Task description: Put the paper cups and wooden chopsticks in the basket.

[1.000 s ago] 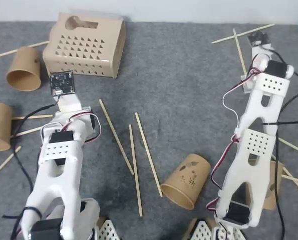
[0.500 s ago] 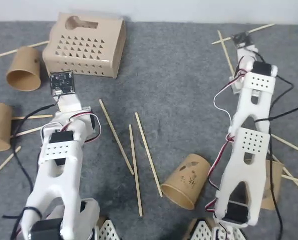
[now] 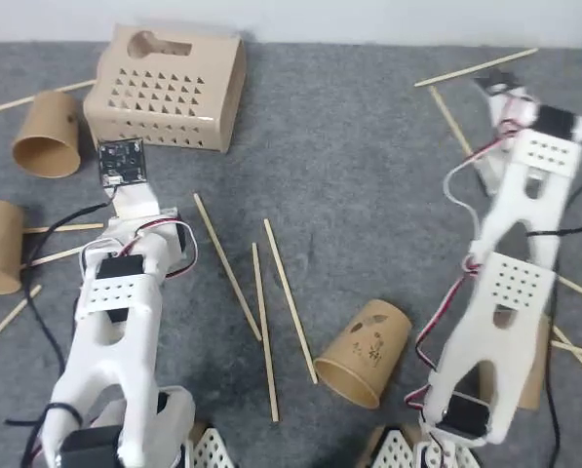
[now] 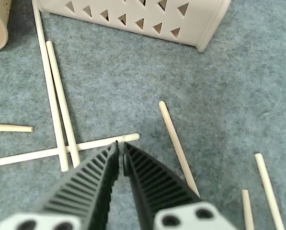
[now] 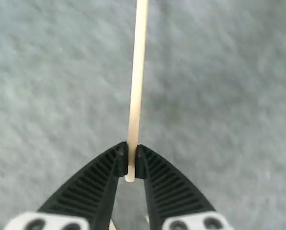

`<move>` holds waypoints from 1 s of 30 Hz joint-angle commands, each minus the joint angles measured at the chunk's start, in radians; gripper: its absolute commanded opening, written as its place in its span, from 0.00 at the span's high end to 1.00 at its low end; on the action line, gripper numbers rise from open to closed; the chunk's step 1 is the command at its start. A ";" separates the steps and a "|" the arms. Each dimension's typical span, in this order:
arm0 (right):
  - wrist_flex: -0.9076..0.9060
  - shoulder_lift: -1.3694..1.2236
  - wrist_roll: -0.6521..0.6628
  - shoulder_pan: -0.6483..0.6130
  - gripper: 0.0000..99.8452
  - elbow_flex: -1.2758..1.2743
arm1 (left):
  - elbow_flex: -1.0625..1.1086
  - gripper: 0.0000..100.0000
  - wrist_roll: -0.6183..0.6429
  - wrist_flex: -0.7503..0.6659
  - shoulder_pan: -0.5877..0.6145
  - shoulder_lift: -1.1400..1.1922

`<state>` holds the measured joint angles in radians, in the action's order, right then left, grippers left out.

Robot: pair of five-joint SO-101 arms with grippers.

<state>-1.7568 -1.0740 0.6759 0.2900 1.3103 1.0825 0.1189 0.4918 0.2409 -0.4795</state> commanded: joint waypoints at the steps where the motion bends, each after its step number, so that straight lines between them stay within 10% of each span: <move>1: -0.047 0.203 0.055 0.067 0.99 -0.172 | -0.008 0.99 -0.009 -0.026 0.006 -0.011; 9: -0.007 0.506 0.094 0.127 0.99 -0.628 | -0.008 0.99 -0.009 -0.026 0.006 -0.011; 21: 0.059 0.499 0.095 0.143 0.84 -0.631 | -0.005 0.99 -0.009 -0.025 0.006 -0.011; 30: 0.573 0.427 -0.143 -0.051 0.93 -0.631 | -0.005 0.99 -0.009 -0.025 0.006 -0.011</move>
<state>-1.3763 -0.6598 0.5976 0.2977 0.6736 1.0825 0.1189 0.4918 0.2409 -0.4795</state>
